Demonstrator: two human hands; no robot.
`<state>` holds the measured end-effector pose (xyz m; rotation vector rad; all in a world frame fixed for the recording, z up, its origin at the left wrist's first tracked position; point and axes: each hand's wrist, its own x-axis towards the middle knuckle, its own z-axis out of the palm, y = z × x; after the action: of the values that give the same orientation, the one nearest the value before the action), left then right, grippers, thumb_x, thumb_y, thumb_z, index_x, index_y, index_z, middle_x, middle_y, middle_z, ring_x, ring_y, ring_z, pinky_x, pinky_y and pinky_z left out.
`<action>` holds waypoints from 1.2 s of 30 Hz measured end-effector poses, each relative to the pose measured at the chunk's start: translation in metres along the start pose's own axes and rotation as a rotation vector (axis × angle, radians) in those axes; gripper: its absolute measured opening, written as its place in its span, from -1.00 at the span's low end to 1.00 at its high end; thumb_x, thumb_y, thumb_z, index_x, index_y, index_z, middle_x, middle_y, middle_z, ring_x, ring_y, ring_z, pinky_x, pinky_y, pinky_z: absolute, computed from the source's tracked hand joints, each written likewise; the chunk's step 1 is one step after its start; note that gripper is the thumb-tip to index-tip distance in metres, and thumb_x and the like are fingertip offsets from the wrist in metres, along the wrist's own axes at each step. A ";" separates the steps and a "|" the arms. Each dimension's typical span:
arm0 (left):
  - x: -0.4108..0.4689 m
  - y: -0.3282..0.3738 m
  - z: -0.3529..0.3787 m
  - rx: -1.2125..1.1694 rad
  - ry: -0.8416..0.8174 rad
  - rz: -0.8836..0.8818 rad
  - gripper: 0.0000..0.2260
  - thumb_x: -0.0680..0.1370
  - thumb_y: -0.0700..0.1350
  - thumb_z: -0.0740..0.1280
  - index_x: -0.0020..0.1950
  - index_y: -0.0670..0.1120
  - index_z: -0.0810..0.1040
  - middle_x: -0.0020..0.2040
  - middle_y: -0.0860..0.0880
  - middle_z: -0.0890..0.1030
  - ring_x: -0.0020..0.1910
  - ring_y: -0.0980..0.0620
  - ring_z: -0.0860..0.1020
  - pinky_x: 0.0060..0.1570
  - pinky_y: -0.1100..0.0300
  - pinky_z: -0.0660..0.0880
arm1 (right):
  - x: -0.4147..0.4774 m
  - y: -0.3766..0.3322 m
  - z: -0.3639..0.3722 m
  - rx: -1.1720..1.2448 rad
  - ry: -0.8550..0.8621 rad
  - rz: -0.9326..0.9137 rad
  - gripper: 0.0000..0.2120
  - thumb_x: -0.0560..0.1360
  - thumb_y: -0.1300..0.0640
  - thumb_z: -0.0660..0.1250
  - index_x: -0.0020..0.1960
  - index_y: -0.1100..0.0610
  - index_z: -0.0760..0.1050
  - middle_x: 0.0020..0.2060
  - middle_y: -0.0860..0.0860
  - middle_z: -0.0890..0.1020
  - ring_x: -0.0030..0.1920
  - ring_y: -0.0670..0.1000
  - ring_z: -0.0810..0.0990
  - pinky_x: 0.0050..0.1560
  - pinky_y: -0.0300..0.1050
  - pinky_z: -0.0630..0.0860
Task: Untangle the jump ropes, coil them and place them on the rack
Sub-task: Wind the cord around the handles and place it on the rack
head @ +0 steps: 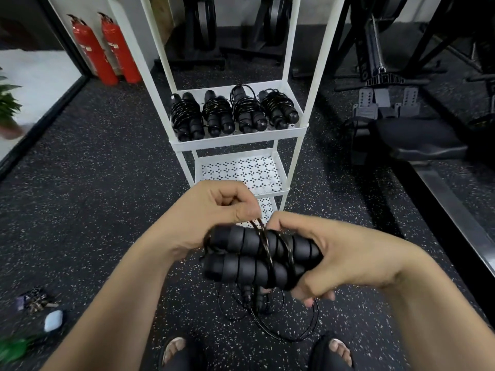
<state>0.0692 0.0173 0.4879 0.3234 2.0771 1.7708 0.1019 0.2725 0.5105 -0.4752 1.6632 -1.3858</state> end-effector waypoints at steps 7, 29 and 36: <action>0.006 -0.008 0.009 0.043 0.176 -0.028 -0.74 0.69 -0.35 0.23 -0.15 -0.16 0.57 -0.32 -0.12 0.54 -0.32 -0.11 0.47 -0.26 0.01 0.44 | 0.011 0.005 0.000 0.329 0.238 -0.283 -0.47 0.43 0.55 0.40 0.32 0.31 0.31 0.15 0.43 0.67 -0.31 0.08 0.59 -0.48 -0.21 0.42; 0.001 0.000 0.018 0.606 0.080 -0.054 -0.82 0.63 0.19 0.42 -0.10 0.15 0.65 -0.31 0.04 0.63 -0.37 -0.02 0.50 -0.27 0.09 0.45 | 0.025 0.030 -0.020 -0.241 0.817 0.096 -0.56 0.38 0.32 0.52 0.09 -0.10 0.51 -0.21 0.13 0.72 -0.40 0.11 0.60 -0.28 0.20 0.61; -0.009 0.012 -0.003 0.350 0.152 0.010 -0.87 0.48 0.08 0.60 -0.05 0.10 0.72 -0.14 -0.15 0.69 -0.32 -0.17 0.47 -0.23 -0.08 0.43 | 0.018 0.021 -0.012 -0.234 0.330 0.211 -0.58 0.43 0.41 0.48 0.14 0.00 0.54 -0.16 0.22 0.75 -0.25 0.07 0.67 -0.27 0.00 0.57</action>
<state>0.0756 0.0132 0.5014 0.3034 2.4996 1.4709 0.0872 0.2720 0.4842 -0.1978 2.0921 -1.1641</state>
